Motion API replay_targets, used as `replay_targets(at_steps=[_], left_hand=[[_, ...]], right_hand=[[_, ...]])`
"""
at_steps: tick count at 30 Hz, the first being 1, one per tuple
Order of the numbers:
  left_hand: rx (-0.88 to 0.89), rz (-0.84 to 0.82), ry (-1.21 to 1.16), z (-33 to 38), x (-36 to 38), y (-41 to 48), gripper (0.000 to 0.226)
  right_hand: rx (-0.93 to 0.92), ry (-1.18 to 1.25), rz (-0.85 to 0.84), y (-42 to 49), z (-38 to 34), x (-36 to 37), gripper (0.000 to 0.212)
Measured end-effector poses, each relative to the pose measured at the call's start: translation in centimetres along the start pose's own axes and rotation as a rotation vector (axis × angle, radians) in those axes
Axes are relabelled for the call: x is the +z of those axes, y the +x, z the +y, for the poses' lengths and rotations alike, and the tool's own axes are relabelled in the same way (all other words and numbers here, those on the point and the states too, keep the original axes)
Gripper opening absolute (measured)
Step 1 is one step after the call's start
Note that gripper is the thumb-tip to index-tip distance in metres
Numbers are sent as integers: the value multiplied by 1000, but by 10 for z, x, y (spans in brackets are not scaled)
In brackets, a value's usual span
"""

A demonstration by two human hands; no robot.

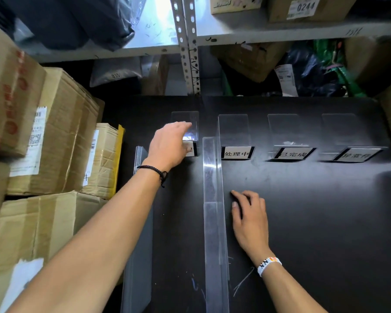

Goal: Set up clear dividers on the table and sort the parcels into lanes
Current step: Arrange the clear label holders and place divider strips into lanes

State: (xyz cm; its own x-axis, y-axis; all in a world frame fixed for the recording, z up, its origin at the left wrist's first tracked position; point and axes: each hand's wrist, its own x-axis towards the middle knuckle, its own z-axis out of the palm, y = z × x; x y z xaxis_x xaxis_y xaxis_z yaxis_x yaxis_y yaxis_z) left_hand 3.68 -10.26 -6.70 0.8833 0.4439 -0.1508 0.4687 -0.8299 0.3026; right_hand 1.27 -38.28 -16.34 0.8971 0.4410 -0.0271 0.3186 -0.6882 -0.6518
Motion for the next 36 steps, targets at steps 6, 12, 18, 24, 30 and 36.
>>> replay_targets(at_steps=[6,12,18,24,30,36], left_hand=[[-239,231,-142,-17,-38,-58,50],[-520,-23,-12,-34,-60,-85,26],[-502,-56,-72,-40,-68,-94,15],[-508,-41,-78,-43,-70,-101,16],[-521,-56,-130,-40,-74,-99,19],[-564,-84,-231,-41,-75,-101,24]], right_hand=[[-83,472,333,12,-102,-77,23],[1,440,-429,-13,-201,-10,39],[251,506,-581,-31,-199,41,51],[319,562,-542,-35,-190,40,49],[186,345,-477,-25,-194,30,53],[71,260,-424,-31,-201,25,62]])
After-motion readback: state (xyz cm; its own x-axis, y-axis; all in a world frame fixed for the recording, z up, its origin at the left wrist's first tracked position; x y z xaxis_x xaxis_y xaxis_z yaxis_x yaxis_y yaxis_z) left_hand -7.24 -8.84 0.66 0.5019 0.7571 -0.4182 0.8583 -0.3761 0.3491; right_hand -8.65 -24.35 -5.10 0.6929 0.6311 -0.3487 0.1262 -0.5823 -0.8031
